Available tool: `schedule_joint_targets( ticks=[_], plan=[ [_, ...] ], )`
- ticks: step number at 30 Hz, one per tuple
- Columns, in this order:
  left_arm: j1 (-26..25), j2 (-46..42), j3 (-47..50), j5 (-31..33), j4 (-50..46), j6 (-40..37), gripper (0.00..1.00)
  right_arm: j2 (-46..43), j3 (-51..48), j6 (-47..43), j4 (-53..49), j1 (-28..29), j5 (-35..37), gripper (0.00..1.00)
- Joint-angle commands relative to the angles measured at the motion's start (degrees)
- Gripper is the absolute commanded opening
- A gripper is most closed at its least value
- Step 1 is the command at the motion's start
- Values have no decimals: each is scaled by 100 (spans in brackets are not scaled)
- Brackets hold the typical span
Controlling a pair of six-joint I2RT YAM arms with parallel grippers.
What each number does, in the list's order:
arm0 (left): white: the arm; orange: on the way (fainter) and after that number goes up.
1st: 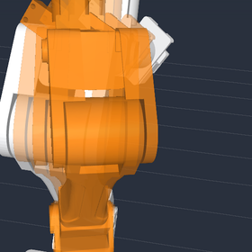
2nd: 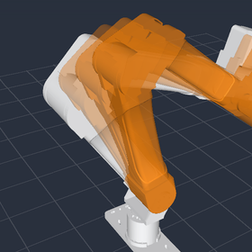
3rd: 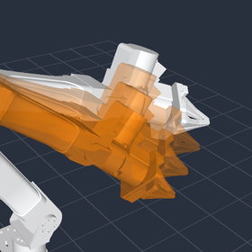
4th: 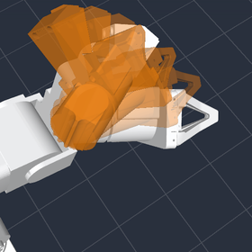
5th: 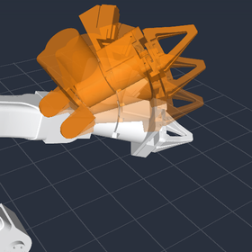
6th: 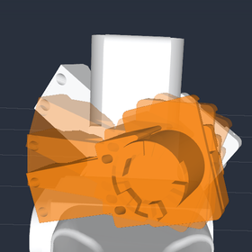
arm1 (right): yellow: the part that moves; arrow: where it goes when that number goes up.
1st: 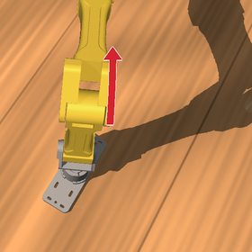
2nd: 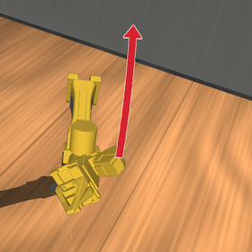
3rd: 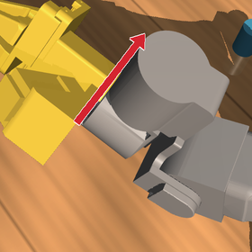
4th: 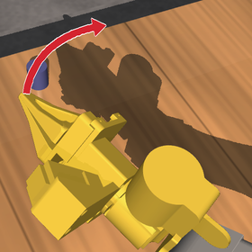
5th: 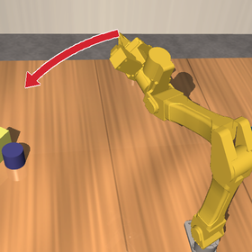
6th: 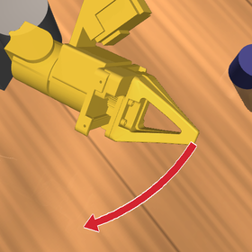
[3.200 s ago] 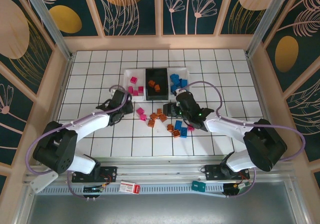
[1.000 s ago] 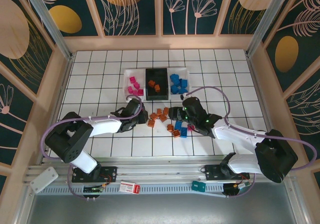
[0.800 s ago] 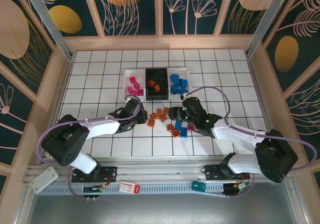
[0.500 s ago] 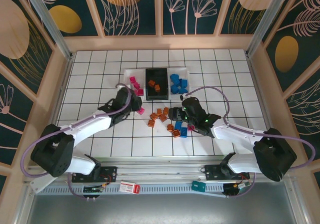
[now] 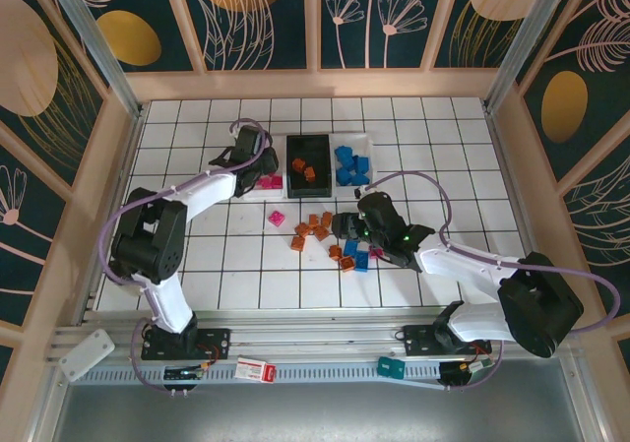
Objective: Sort the legos into containers by color
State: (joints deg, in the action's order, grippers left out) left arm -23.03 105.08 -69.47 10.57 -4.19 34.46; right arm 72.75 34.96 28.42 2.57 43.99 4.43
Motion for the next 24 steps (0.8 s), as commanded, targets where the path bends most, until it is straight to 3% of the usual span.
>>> schedule_joint_targets(
  ticks=[1,4,10,15,24],
  plan=[
    [50,-18,-312,-178,-200,-10,62,-126,-70,27,-124,16,-98,66],
    [33,-441,-161,-451,-39,52,77,2,-38,19,-73,11,-179,66],
    [-361,-1763,661,-632,279,145,97,580,258,363,181,13,-77,66],
    [-846,-2823,1924,-539,662,432,98,1265,531,1140,535,13,33,66],
    [-1001,-4415,3803,-552,832,886,99,2152,815,1907,1170,-98,86,65]
  ],
)
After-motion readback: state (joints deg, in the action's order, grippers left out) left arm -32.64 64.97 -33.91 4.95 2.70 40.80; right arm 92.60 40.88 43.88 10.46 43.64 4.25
